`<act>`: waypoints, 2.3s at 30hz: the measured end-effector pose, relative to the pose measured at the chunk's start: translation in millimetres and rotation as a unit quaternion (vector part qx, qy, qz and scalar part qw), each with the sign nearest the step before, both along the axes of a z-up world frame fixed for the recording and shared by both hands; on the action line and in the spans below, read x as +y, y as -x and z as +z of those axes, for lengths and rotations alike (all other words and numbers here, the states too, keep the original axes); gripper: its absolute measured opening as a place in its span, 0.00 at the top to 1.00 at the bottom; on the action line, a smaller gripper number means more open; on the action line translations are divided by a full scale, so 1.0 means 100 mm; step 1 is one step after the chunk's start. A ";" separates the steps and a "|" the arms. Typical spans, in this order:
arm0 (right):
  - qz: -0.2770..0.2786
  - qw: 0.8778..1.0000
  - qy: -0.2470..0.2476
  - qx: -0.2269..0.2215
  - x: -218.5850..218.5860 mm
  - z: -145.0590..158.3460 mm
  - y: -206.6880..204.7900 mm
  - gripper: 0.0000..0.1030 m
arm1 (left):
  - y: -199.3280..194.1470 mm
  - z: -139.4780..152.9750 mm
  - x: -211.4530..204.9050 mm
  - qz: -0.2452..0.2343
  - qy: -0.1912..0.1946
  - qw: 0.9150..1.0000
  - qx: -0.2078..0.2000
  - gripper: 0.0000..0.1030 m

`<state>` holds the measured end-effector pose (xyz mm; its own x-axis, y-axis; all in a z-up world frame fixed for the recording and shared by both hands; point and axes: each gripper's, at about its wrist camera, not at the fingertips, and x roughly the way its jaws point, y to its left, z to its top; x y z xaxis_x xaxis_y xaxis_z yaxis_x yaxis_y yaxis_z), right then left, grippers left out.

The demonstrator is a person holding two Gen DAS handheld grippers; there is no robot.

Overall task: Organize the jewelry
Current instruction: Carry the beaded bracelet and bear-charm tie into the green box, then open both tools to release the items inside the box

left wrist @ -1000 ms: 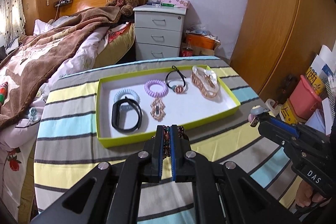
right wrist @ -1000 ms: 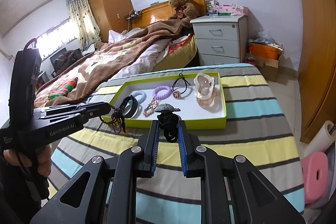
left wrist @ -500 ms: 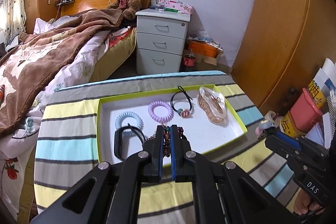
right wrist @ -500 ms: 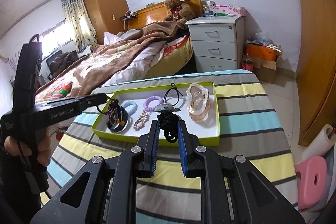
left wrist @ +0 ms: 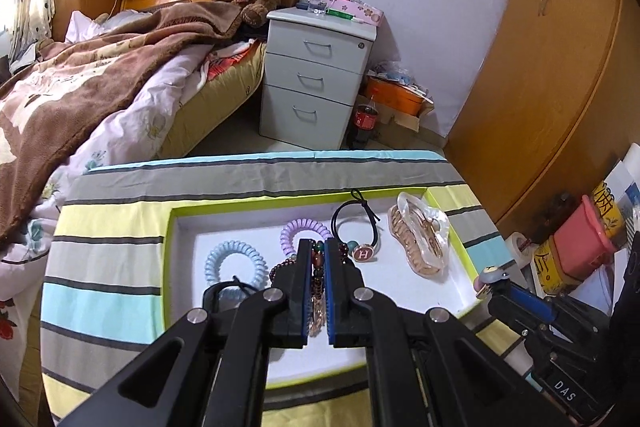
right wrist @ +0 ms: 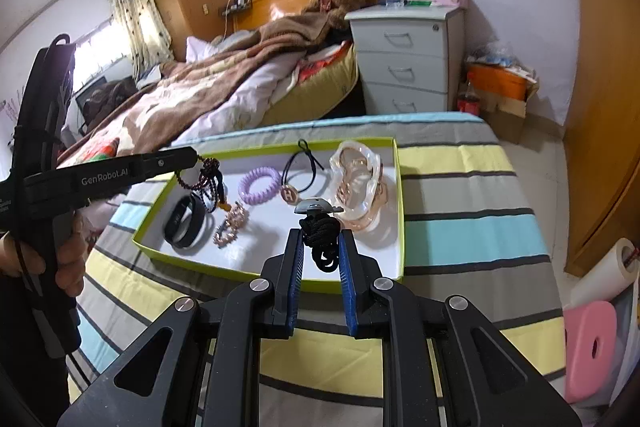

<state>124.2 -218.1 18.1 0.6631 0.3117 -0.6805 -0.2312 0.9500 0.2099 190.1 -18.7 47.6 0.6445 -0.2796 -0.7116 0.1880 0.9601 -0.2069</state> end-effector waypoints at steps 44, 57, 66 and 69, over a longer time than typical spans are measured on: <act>0.077 0.990 0.058 0.100 0.08 -0.36 -0.52 0.82 | -0.21 -0.49 -0.15 0.007 -0.022 0.998 0.061 0.94; 0.073 0.991 0.053 0.101 0.06 -0.38 -0.53 0.81 | -0.21 -0.49 -0.15 0.010 -0.018 0.998 0.067 0.88; 0.068 0.991 0.041 0.103 0.05 -0.39 -0.52 0.68 | -0.20 -0.49 -0.17 0.005 -0.016 0.997 0.069 0.78; 0.069 0.991 0.043 0.103 0.05 -0.39 -0.52 0.68 | -0.19 -0.50 -0.17 0.006 -0.016 0.997 0.070 0.77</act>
<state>176.6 -213.4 -20.8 0.4618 0.3256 -0.8251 -0.3208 0.9285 0.1868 209.2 -35.4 -2.3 0.5410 -0.2478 -0.8037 0.1481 0.9687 -0.1991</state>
